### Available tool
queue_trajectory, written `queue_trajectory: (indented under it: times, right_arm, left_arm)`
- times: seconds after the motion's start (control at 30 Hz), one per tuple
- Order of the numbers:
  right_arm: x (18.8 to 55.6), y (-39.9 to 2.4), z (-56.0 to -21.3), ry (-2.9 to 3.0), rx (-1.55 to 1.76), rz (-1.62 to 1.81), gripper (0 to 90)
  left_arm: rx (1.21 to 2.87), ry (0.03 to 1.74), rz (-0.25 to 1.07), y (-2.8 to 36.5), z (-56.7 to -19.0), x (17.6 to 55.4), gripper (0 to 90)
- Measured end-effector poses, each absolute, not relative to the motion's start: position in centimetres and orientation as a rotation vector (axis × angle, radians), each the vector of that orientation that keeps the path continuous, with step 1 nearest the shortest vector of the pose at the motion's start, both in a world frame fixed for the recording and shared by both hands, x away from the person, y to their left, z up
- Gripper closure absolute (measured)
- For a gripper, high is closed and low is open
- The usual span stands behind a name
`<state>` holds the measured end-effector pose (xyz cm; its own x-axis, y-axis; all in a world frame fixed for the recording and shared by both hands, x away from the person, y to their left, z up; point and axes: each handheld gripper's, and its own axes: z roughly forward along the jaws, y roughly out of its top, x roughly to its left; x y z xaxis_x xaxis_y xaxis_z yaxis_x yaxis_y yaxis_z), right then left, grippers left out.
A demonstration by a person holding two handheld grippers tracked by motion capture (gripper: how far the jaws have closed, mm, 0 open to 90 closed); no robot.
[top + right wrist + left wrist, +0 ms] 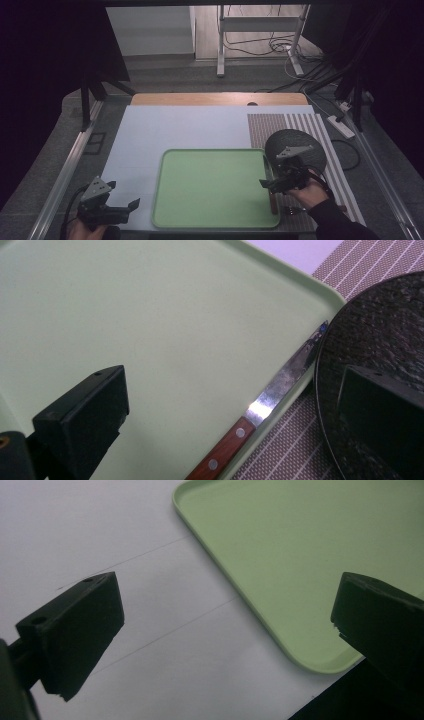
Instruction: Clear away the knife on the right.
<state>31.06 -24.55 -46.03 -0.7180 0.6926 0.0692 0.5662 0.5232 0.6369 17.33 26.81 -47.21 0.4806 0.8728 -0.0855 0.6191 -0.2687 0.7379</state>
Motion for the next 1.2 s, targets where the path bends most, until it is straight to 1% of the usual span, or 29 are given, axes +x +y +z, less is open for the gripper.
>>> queue_trajectory:
  times: [1.2]
  right_arm:
    - [26.9,-29.7,-45.1,2.4,1.197,1.031,0.0]
  left_arm:
    - [2.002,1.231,0.437,26.8,-47.2,17.4,0.7]
